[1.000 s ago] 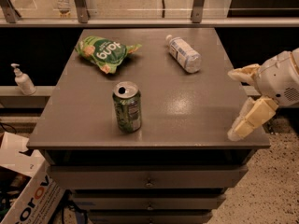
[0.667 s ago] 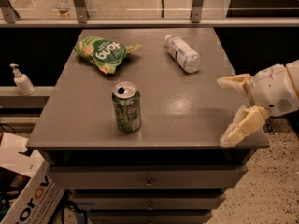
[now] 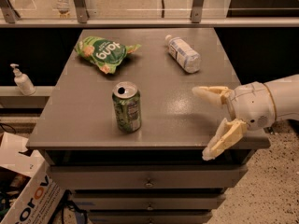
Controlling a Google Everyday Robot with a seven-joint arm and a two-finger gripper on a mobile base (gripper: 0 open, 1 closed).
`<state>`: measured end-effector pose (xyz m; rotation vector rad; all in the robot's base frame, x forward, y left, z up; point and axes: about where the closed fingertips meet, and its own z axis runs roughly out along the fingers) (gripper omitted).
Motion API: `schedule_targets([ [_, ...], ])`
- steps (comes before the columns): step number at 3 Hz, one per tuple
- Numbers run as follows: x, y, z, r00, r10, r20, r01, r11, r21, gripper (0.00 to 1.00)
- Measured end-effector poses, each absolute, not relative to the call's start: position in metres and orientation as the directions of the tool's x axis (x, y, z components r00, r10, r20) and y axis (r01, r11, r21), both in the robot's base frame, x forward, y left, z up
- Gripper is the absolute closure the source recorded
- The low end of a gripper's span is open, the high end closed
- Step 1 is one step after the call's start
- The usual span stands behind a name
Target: Move green can near blue plastic bottle
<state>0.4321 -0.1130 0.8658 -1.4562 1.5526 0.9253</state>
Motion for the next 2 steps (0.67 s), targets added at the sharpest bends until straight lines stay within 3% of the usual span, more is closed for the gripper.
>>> schedule_targets([
  [2,0.437,-0.089,0.871,0.024,-0.367,-0.930,-0.998,0.049,-0.046,0.00],
])
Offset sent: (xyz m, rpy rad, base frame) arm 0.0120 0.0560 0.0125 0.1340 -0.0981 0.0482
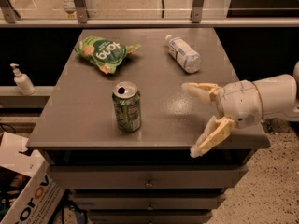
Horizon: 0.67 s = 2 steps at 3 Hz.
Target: Move green can near blue plastic bottle
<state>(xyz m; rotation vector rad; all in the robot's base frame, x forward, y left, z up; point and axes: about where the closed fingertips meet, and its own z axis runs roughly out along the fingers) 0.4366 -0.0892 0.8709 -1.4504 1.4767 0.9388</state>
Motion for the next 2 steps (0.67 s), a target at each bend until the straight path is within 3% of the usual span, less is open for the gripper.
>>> schedule_targets([
  [2,0.452,-0.018,0.868,0.143,-0.272,-0.951,-0.990,-0.028,-0.141,0.00],
])
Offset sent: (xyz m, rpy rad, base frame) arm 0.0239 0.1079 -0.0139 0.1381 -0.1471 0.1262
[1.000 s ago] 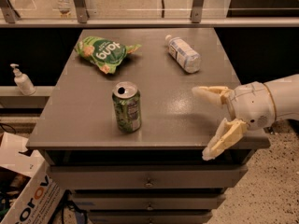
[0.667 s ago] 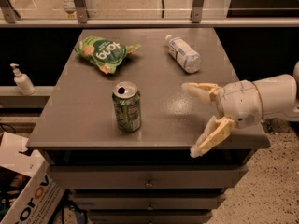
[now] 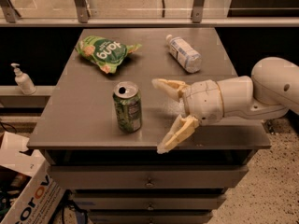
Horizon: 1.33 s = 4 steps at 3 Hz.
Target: Move green can near blue plastic bottle
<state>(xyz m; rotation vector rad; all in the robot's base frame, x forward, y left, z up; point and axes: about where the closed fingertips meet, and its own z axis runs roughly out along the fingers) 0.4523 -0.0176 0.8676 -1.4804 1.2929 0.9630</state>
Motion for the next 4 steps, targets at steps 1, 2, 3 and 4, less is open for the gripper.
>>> schedule_targets([
  [1,0.454,0.008,0.852,0.155,-0.237,-0.959,-0.988,-0.046,-0.149,0.00],
  [2,0.455,0.029,0.845,0.146,-0.205,-0.968,-0.989,-0.048,-0.139,0.00],
  [3,0.458,0.047,0.848,0.139,-0.163,-0.977,-0.990,-0.041,-0.134,0.00],
  [4,0.463,0.060,0.850,0.117,-0.151,-0.982,-0.993,-0.019,-0.115,0.18],
])
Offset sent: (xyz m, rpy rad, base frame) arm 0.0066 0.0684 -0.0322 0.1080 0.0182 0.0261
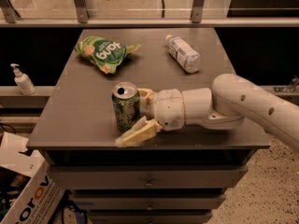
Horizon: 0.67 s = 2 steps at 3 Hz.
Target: Move green can near blue plastic bottle
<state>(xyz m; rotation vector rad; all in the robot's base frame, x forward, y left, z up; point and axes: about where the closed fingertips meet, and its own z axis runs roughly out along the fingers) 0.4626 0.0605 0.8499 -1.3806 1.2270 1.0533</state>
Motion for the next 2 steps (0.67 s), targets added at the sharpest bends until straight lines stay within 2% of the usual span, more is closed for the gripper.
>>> schedule_targets([
  [2,0.4691,0.0564,0.8528,0.074,-0.139,-0.987,-0.996,0.046,-0.081,0.65],
])
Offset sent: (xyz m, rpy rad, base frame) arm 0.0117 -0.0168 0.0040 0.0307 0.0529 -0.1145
